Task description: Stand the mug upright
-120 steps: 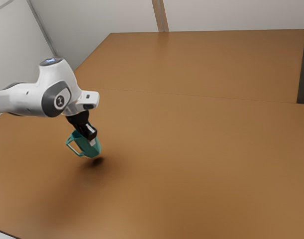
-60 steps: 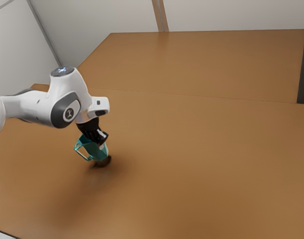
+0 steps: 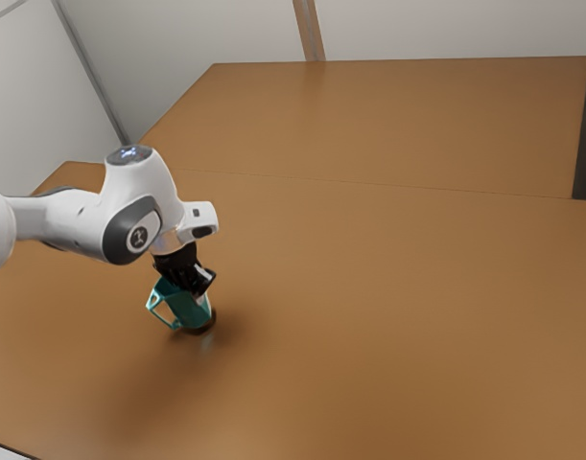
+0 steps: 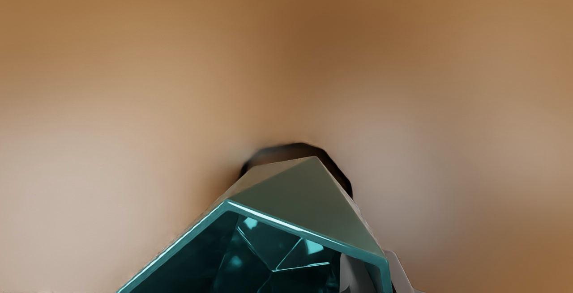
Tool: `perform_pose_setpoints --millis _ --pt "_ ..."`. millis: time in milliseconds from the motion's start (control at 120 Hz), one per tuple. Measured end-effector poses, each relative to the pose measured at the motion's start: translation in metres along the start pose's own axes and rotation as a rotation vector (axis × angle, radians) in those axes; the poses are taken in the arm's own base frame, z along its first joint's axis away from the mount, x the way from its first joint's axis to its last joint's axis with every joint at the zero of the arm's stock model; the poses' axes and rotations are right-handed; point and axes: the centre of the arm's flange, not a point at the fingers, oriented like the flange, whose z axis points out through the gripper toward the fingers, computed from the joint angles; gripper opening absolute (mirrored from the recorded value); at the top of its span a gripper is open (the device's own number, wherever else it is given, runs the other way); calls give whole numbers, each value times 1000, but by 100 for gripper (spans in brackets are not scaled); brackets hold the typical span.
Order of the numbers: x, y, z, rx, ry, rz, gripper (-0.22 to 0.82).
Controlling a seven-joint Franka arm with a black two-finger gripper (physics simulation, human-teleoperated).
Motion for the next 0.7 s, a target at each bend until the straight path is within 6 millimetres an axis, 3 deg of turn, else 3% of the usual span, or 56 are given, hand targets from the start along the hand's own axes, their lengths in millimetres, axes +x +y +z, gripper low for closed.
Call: perform_pose_setpoints --millis 475,583,700 --pt "1 2 14 1 -13 -65 -14" --pt "1 5 16 -1 -11 -69 -4" --pt "0 5 16 -3 -2 -77 21"
